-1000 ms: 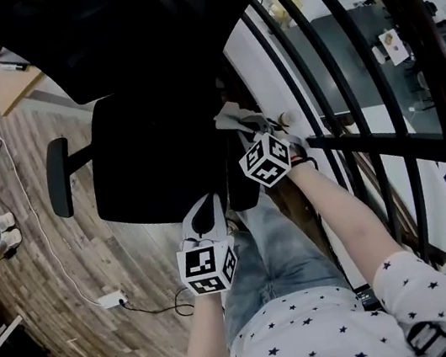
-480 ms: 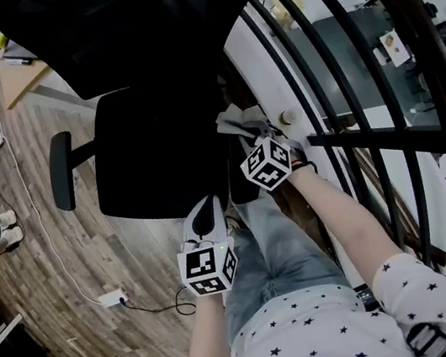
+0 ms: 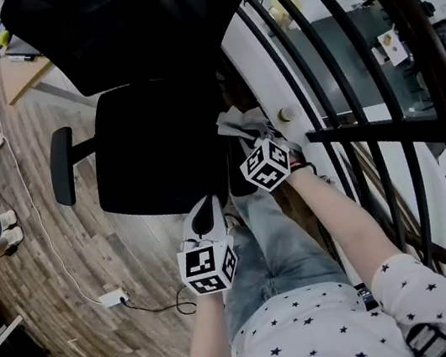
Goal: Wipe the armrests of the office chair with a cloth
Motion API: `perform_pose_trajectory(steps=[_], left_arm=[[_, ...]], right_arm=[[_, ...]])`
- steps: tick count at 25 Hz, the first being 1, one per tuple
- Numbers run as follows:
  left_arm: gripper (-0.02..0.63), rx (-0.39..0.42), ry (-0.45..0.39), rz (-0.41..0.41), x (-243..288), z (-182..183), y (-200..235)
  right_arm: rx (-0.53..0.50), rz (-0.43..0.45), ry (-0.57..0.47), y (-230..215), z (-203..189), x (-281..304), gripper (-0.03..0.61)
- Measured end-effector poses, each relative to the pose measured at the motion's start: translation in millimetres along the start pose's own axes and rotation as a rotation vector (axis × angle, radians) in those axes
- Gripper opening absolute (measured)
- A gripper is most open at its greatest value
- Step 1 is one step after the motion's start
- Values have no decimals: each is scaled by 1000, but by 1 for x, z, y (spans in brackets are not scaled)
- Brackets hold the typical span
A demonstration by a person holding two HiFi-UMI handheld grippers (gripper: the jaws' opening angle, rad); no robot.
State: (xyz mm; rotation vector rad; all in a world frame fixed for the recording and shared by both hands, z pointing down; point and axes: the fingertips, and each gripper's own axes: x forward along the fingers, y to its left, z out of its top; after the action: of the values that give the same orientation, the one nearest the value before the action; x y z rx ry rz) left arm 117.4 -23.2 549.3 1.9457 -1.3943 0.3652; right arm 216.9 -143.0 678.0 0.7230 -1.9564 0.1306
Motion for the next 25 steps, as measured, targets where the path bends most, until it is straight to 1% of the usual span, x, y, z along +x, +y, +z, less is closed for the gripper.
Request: perform_pose_trajectory(steps=[20,25], left_arm=[[8,12,-19,8,-40,-20,-1],[8,17,-21,2,-50,-27,-5]], right_arm=[[3,3,12,53,-19,-25,25],[-12,6,15,67,-26,-31,25]])
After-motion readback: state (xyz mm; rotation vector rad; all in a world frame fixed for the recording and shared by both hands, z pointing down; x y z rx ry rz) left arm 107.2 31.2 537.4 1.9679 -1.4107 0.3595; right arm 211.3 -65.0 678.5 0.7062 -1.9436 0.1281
